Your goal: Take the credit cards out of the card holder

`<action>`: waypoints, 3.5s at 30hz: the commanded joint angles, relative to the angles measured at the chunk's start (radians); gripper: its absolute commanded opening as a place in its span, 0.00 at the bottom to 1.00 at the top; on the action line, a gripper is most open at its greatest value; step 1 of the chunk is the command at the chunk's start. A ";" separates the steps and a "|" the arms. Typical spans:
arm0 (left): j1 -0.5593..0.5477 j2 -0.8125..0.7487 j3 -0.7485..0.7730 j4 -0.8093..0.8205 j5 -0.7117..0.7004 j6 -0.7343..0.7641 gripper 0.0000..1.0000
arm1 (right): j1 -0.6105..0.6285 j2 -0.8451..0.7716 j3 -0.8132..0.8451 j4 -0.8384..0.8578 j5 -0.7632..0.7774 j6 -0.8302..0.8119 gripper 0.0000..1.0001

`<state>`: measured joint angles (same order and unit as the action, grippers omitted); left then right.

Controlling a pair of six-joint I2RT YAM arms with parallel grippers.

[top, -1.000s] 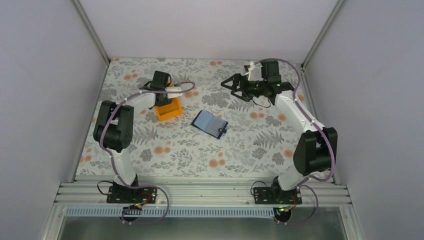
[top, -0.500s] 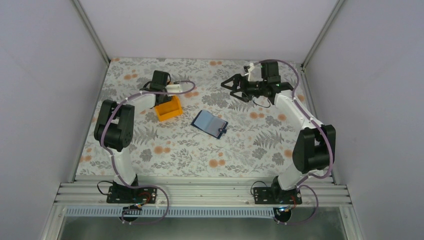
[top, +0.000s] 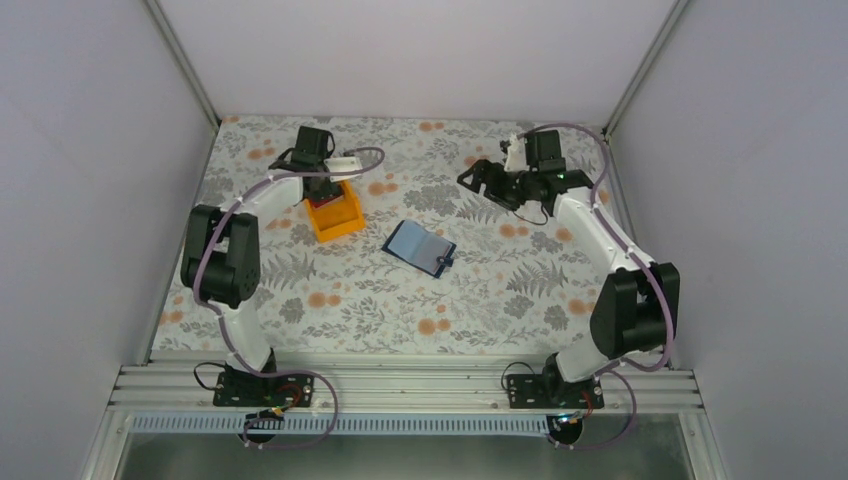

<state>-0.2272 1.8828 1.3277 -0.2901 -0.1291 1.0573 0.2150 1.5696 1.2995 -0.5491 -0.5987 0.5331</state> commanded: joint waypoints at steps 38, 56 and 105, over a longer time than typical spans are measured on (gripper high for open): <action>-0.243 0.194 0.095 -0.280 0.628 -0.961 0.95 | 0.182 0.305 -0.237 0.202 0.203 0.031 0.40; -0.258 0.275 0.155 -0.290 0.936 -1.024 0.49 | 0.174 0.315 -0.227 0.289 -0.098 0.014 0.26; -0.265 -0.220 0.951 -0.878 0.965 -0.464 0.02 | 0.075 -0.373 0.040 0.247 -0.398 -0.505 0.47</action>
<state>-0.4870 1.6752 2.2555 -1.1465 0.7887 0.5686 0.2840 1.2114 1.3056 -0.2813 -0.9531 0.0597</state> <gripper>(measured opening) 0.081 0.488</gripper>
